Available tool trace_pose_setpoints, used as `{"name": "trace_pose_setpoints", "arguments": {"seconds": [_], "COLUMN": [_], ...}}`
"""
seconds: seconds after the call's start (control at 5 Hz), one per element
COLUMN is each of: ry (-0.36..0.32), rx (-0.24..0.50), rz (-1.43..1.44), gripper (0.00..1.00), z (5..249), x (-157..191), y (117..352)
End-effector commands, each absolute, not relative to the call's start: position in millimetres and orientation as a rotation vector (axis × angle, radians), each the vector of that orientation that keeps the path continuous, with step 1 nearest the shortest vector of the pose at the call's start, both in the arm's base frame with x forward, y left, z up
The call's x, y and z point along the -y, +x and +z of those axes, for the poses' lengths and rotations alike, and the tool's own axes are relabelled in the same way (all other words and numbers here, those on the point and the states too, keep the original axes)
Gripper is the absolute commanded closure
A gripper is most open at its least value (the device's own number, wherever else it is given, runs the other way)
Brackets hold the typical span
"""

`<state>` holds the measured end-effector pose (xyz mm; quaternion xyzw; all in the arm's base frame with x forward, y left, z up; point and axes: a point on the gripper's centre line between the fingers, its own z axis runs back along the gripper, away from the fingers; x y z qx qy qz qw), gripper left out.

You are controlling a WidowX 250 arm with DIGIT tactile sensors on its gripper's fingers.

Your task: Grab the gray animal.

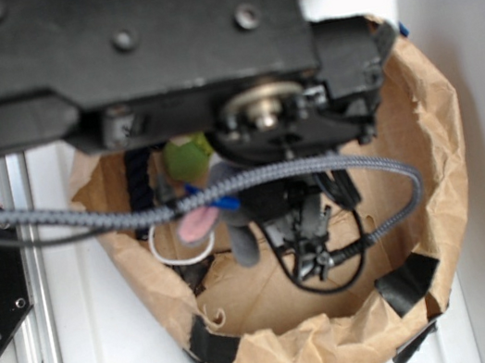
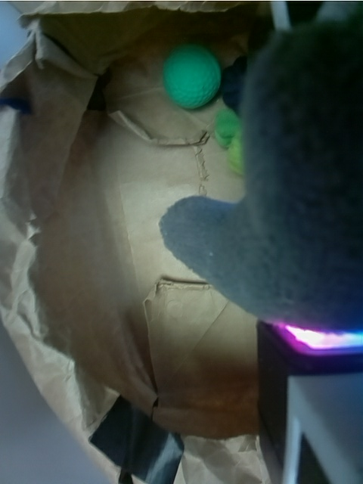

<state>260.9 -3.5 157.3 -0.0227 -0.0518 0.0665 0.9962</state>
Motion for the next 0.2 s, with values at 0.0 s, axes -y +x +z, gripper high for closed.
{"name": "trace_pose_setpoints", "arguments": {"seconds": [0.0], "ry": [-0.05], "rx": [0.142], "rz": [0.141], "gripper": [1.0], "z": [167.8], "x": [2.5], "y": [272.8]}}
